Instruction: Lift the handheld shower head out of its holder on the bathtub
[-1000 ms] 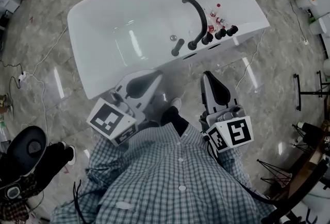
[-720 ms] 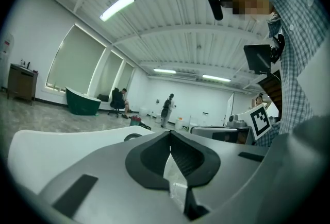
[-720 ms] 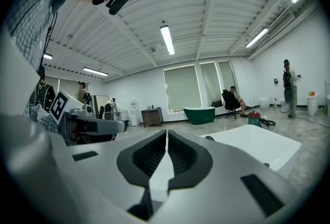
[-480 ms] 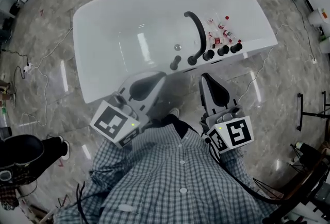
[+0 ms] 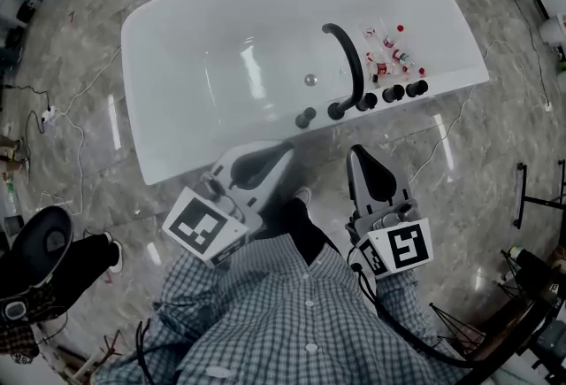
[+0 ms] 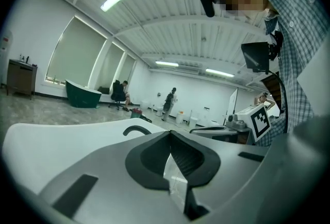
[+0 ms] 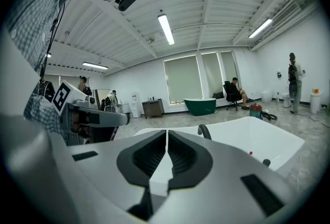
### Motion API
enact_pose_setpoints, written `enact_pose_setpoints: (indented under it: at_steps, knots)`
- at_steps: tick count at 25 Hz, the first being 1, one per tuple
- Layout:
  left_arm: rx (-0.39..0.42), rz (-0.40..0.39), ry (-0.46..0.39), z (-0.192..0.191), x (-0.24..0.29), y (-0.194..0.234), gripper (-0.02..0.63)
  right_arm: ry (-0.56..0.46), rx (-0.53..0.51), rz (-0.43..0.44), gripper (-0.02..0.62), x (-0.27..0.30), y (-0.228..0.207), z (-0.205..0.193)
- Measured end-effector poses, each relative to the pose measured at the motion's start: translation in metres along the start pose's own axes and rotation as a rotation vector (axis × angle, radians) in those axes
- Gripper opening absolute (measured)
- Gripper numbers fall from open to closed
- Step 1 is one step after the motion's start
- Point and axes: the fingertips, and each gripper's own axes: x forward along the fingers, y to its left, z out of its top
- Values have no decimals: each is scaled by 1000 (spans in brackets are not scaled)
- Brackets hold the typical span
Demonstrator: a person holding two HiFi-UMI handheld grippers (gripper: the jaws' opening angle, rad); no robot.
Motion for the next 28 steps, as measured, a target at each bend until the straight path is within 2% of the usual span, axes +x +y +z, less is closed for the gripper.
enact_pose_setpoints:
  at_steps: [7,12,18,28]
  knots:
    - [-42,-5,54,-35,13,26,11,40,-18,-6,23,25,-11,-31]
    - [-38,-55,39,-56,13,40,11,73,-6,-14,23,43,-8,-62]
    - [-39,-74,62,-85,27,58,11,110,18,-22,23,62,-11,-99]
    - [-53,-110,76,-135,56,83,11,112,42,-26,23,92,-19,-158]
